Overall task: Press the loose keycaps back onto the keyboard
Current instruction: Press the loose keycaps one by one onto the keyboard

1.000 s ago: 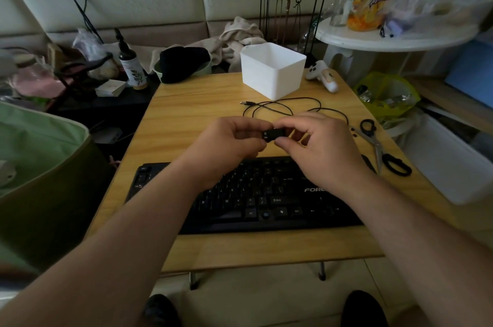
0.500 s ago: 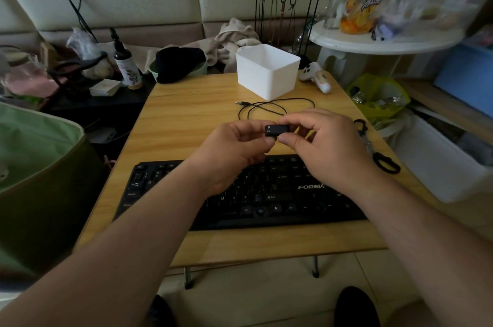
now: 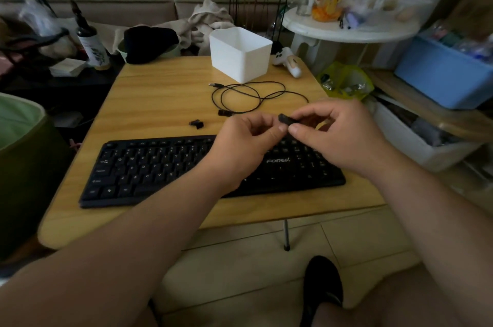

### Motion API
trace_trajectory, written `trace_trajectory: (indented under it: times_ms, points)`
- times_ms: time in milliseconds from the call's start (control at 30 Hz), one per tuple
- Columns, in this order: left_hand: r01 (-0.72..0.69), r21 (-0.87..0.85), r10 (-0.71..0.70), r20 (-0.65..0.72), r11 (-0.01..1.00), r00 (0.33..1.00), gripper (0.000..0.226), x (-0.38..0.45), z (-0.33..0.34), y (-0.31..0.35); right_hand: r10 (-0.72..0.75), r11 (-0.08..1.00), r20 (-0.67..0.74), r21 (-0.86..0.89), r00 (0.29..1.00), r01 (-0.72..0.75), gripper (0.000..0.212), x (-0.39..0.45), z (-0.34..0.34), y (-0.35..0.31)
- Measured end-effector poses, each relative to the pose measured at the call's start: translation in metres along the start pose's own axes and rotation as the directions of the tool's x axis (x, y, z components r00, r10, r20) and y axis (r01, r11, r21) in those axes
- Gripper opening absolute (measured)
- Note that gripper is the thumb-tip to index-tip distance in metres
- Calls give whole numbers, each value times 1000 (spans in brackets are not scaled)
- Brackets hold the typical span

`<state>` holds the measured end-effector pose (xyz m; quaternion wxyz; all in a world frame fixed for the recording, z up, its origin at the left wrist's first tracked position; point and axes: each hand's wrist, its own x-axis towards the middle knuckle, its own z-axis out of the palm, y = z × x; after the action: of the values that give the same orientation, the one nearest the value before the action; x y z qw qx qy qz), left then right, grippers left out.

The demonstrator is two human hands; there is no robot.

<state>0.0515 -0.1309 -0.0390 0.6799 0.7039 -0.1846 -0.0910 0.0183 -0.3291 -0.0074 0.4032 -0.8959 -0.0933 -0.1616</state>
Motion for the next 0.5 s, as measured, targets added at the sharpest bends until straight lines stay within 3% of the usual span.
trace_trajectory:
  times_ms: [267, 367, 500]
  points:
    - [-111, 242, 100, 58, 964, 993, 9, -8, 23, -3, 63, 995, 85, 68, 994, -68, 20, -25, -25, 6]
    - [-135, 326, 102, 117, 936, 988, 8, -8, 25, -6, 82, 997, 131, -21, 988, -80, 20, -33, -32, 12]
    - [-231, 669, 128, 200, 707, 971, 23, 0, 12, -8, 138, 960, 216, -268, 967, -78, 22, -41, -37, 26]
